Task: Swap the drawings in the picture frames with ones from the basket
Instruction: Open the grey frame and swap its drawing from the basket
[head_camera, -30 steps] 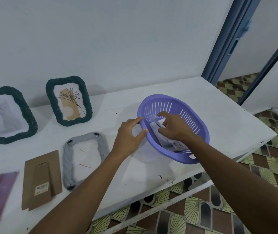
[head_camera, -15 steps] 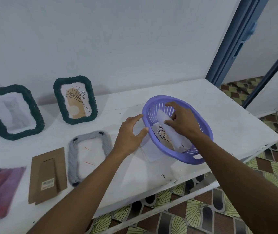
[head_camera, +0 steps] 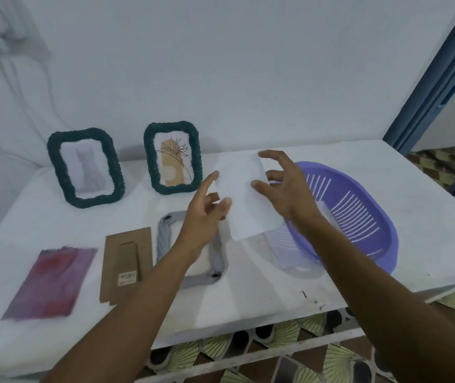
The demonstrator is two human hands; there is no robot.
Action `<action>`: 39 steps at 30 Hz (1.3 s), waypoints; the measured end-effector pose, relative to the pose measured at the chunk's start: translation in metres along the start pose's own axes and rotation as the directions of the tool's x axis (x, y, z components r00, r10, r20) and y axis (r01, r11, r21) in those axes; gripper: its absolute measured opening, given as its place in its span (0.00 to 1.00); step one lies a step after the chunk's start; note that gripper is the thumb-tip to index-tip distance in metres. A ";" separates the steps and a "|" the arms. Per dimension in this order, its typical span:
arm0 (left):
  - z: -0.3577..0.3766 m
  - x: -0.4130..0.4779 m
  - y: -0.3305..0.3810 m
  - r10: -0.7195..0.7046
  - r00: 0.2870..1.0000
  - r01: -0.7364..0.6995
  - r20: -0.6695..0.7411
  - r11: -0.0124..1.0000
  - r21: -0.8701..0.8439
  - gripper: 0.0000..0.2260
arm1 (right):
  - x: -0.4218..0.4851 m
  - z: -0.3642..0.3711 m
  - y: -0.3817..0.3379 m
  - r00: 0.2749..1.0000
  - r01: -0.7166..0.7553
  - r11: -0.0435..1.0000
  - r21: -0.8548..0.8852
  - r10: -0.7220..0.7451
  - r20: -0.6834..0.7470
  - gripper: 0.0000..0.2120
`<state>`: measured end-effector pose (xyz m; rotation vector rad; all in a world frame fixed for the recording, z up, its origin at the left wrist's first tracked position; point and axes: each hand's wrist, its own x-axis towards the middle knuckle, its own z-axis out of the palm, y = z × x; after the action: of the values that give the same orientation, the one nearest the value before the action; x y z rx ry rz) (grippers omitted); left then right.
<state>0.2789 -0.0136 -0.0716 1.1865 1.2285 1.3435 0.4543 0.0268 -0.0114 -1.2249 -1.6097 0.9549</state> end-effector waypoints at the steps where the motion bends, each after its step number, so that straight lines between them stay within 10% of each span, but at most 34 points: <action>1: -0.011 -0.002 -0.001 0.002 0.999 -0.002 -0.041 1.000 -0.002 0.19 | -0.002 0.010 0.003 1.000 -0.014 0.999 0.045 0.013 0.014 0.21; 10: -0.092 -0.041 -0.025 -0.029 0.984 0.103 -0.173 0.893 0.437 0.13 | -0.024 0.100 0.065 0.983 -0.049 0.982 -0.183 0.079 0.165 0.12; 17: -0.116 -0.044 -0.052 0.148 0.988 -0.031 -0.046 0.478 0.878 0.13 | -0.034 0.121 0.089 0.967 0.190 0.850 -0.491 -0.074 0.246 0.12; 39: -0.132 -0.041 -0.075 0.073 0.997 -0.054 0.030 0.353 0.934 0.26 | -0.044 0.121 0.109 0.947 0.305 0.862 -0.404 -0.230 0.224 0.18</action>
<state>0.1536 -0.0623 -0.1537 2.0193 2.1110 0.5616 0.3784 0.0000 -0.1595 -1.1838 -2.1484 0.5438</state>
